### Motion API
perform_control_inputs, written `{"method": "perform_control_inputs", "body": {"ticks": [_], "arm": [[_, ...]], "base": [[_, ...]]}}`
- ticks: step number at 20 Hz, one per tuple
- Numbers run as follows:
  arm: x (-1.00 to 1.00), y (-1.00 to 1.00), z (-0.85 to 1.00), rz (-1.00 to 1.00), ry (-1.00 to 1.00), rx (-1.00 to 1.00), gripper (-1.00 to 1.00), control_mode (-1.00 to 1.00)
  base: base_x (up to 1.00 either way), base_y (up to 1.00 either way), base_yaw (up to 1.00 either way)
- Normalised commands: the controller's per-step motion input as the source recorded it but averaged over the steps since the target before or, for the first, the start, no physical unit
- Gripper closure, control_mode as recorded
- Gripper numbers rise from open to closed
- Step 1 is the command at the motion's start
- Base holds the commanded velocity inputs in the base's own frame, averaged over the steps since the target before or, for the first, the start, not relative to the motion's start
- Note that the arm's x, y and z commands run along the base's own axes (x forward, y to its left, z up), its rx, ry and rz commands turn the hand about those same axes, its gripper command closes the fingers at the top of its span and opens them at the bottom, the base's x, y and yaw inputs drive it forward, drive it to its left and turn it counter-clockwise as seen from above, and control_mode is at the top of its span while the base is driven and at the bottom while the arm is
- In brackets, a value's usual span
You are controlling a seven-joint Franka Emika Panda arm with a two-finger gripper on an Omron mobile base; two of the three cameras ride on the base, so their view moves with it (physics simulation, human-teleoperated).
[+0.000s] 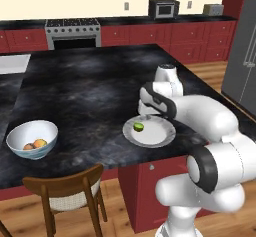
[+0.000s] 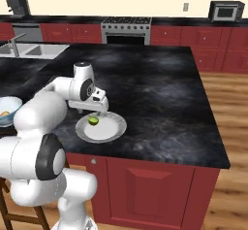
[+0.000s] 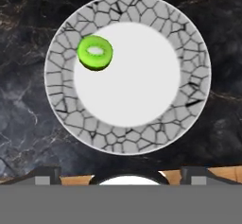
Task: Take the fruits from the plate on the dining counter and place two fruits in each bowl.
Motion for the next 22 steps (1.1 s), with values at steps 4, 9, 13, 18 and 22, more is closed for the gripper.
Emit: {"method": "perform_control_inputs", "body": {"ticks": [4, 9, 13, 18, 22], "arm": [[0.59, 0.30, -0.45, 0.02, 0.00, 0.00, -1.00, -1.00], [0.57, 0.05, -0.47, 0.00, 0.08, 0.00, -1.00, -1.00], [0.24, 0.03, -0.46, 0.00, 0.14, 0.00, -1.00, -1.00], [0.20, 0.21, -0.26, 0.00, 0.14, 0.00, -1.00, -1.00], [0.26, 0.13, -0.03, 0.00, 0.11, 0.00, -1.00, -1.00]], "base": [[0.00, 0.00, 0.00], [0.00, 0.00, 0.00], [0.00, 0.00, 0.00], [0.00, 0.00, 0.00], [0.00, 0.00, 0.00]]}}
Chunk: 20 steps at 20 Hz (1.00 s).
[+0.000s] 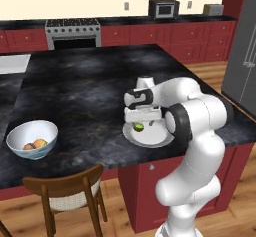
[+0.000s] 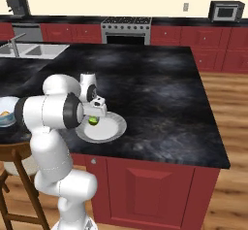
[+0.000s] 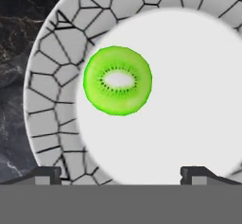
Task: Take the fruits from the plate on the dining counter and place two fruits in each bowl.
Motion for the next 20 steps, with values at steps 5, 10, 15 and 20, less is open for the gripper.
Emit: {"method": "perform_control_inputs", "body": {"ticks": [5, 10, 15, 20], "arm": [[0.26, 0.00, -0.16, 0.00, 0.07, 0.01, -1.00, -1.00], [0.09, 0.00, -0.39, 0.00, 0.10, 0.00, -1.00, -1.00], [0.02, 0.00, -0.16, 0.00, 0.04, 0.00, -1.00, -1.00], [0.10, 0.00, -0.05, 0.00, 0.01, 0.00, -1.00, -1.00]], "base": [[0.00, 0.00, 0.00], [0.00, 0.00, 0.00], [0.00, 0.00, 0.00], [0.00, 0.00, 0.00]]}}
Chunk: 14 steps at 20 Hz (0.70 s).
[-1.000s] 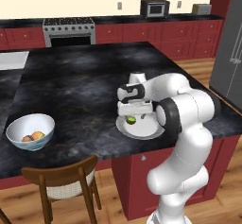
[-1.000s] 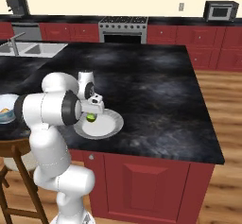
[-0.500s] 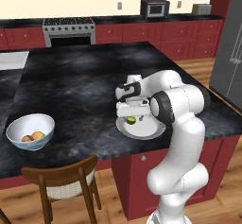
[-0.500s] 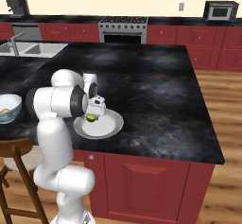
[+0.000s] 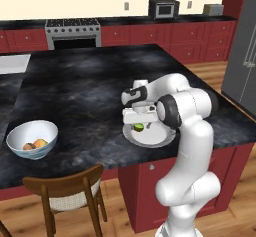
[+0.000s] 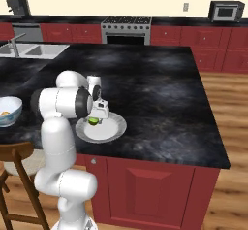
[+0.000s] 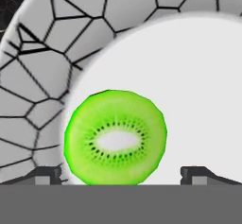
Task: Take the fruits from the plate on the dining counter and place two fruits in each bowl.
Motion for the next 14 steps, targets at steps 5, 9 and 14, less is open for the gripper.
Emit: {"method": "perform_control_inputs", "body": {"ticks": [5, 9, 14], "arm": [[0.17, 0.00, -0.12, 0.00, 0.02, 0.00, -1.00, -1.00], [0.21, 0.00, -0.06, 0.00, 0.00, 0.00, -1.00, -1.00], [0.00, 0.01, -0.37, 0.00, 0.00, 0.00, -1.00, -1.00]], "base": [[0.00, 0.00, 0.00], [0.00, 0.00, 0.00], [0.00, 0.00, 0.00]]}}
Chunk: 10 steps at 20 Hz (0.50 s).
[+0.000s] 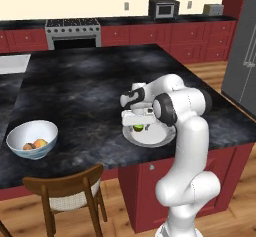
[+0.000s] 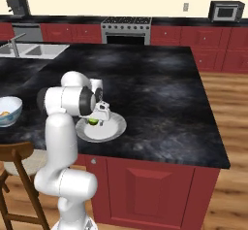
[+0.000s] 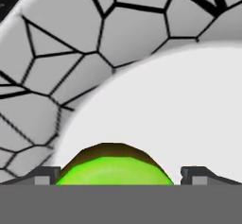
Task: Take the fruits from the plate on the dining counter and place two fruits in each bowl.
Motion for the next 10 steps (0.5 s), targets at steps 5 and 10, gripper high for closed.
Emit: {"method": "perform_control_inputs", "body": {"ticks": [5, 10], "arm": [[0.00, 0.00, -0.22, 0.00, 0.00, 0.00, 1.00, -1.00], [-0.22, -0.01, 0.10, 0.00, -0.02, 0.00, 1.00, -1.00]], "base": [[0.00, 0.00, 0.00], [0.00, 0.00, 0.00]]}}
